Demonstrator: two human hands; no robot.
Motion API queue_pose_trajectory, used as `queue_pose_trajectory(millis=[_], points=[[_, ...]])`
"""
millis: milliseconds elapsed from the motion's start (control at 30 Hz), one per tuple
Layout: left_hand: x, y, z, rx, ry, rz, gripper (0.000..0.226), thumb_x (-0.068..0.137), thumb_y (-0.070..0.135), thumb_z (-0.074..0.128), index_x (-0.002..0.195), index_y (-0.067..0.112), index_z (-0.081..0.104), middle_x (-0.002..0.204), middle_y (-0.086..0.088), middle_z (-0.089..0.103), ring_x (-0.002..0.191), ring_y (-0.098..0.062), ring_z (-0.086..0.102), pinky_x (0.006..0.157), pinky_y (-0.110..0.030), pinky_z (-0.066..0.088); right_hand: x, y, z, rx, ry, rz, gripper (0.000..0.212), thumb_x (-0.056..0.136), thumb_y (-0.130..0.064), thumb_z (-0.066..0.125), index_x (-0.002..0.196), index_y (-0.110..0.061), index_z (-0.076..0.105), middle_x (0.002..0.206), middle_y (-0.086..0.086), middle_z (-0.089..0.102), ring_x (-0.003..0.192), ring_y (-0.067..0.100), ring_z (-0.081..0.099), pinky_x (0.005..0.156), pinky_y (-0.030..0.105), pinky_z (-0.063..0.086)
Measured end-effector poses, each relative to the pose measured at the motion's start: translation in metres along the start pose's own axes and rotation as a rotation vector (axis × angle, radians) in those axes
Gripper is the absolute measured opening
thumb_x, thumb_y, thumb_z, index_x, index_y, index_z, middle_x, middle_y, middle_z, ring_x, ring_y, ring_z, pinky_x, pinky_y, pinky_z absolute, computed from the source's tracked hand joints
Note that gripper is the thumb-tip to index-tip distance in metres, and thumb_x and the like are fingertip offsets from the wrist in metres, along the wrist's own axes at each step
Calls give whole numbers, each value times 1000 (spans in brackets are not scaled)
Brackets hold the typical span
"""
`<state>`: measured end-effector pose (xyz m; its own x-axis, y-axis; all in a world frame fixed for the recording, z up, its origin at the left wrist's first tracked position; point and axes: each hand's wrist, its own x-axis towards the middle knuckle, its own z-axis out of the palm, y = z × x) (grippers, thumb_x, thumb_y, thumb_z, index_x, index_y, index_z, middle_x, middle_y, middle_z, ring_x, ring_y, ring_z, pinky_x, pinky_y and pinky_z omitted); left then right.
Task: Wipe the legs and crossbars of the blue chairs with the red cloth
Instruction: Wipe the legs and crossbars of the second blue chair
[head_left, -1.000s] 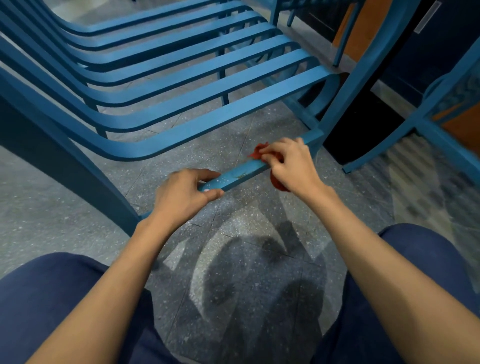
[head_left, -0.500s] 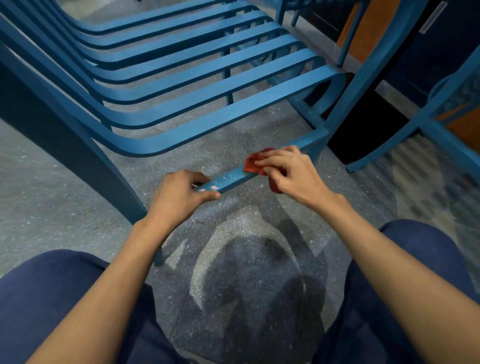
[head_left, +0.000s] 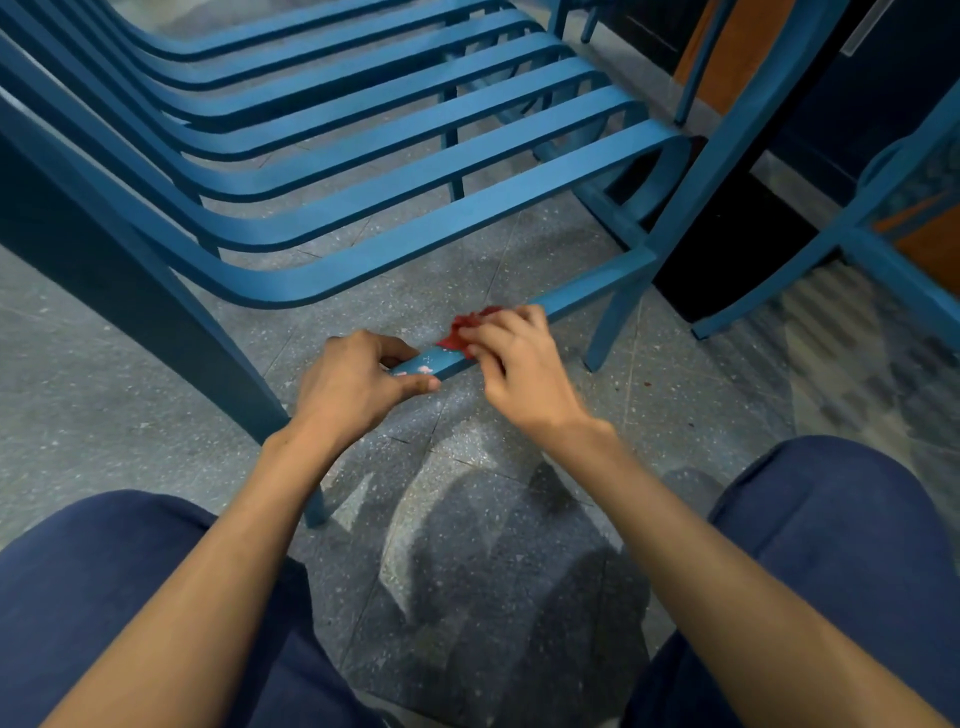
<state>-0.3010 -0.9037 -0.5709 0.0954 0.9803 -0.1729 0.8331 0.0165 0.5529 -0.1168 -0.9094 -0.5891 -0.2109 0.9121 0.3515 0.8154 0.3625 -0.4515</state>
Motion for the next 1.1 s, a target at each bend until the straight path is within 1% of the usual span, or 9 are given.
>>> queue_pose_trajectory(millis=[133, 233, 367, 433, 533, 700, 900, 1000, 1100], points=[[-1, 1, 0, -5, -3, 3, 43, 73, 53, 73, 107, 28, 72, 94, 2, 72, 82, -18, 64, 73, -37, 54, -12, 31, -16, 42, -34, -91, 19, 87, -11, 62, 102, -9, 73, 109, 5, 69, 107, 24, 49, 97, 15, 28], [-1, 1, 1, -3, 5, 6, 46, 74, 52, 72, 112, 26, 70, 100, 2, 72, 86, -18, 63, 74, -36, 53, -3, 60, -38, -57, 38, 59, 20, 86, -6, 63, 103, -8, 72, 110, 5, 69, 107, 29, 51, 93, 25, 30], [-2, 3, 2, -7, 20, 4, 47, 74, 53, 73, 113, 26, 70, 104, 2, 72, 88, -18, 64, 78, -39, 54, 15, 80, -51, -140, 173, 328, 24, 89, -3, 55, 106, -7, 72, 112, 8, 68, 103, 31, 48, 81, 17, 22], [-2, 4, 3, -4, 28, -4, 47, 74, 53, 73, 112, 26, 70, 103, 2, 72, 88, -18, 64, 78, -38, 54, 16, 67, -42, -178, 190, 396, 26, 92, -5, 51, 111, -6, 69, 115, 9, 66, 104, 29, 45, 85, 20, 26], [-3, 4, 5, 24, 58, -15, 47, 75, 54, 71, 114, 27, 69, 103, 2, 72, 86, -17, 62, 72, -33, 50, -1, 28, -20, -122, 117, 255, 26, 91, -4, 55, 115, -4, 67, 116, 9, 64, 107, 26, 43, 98, 27, 30], [-12, 2, 13, -28, 120, -9, 48, 79, 52, 68, 119, 25, 67, 105, -3, 69, 87, -20, 61, 76, -37, 50, -12, 18, -11, 2, -44, -52, 22, 82, -1, 62, 101, -1, 72, 103, 12, 70, 94, 34, 53, 89, 18, 31], [-16, 7, 14, -58, 147, -14, 47, 82, 46, 67, 121, 20, 66, 93, 5, 58, 80, -14, 54, 70, -29, 38, 42, 81, -59, -209, -68, 27, 26, 91, -7, 49, 102, -15, 72, 99, 5, 71, 93, 26, 57, 89, 33, 27], [-17, 10, 14, -57, 142, -36, 47, 82, 44, 67, 122, 20, 65, 92, 8, 55, 80, -13, 52, 69, -28, 35, 69, 116, -71, -307, -3, 165, 29, 90, -5, 43, 90, -10, 72, 90, 14, 70, 93, 35, 57, 91, 36, 28], [-15, 11, 13, -55, 144, -50, 46, 82, 44, 67, 121, 21, 66, 93, 7, 56, 82, -14, 54, 70, -28, 36, 74, 130, -62, -431, 11, 246, 32, 94, -10, 38, 98, -6, 69, 98, 23, 66, 101, 41, 53, 90, 37, 24]])
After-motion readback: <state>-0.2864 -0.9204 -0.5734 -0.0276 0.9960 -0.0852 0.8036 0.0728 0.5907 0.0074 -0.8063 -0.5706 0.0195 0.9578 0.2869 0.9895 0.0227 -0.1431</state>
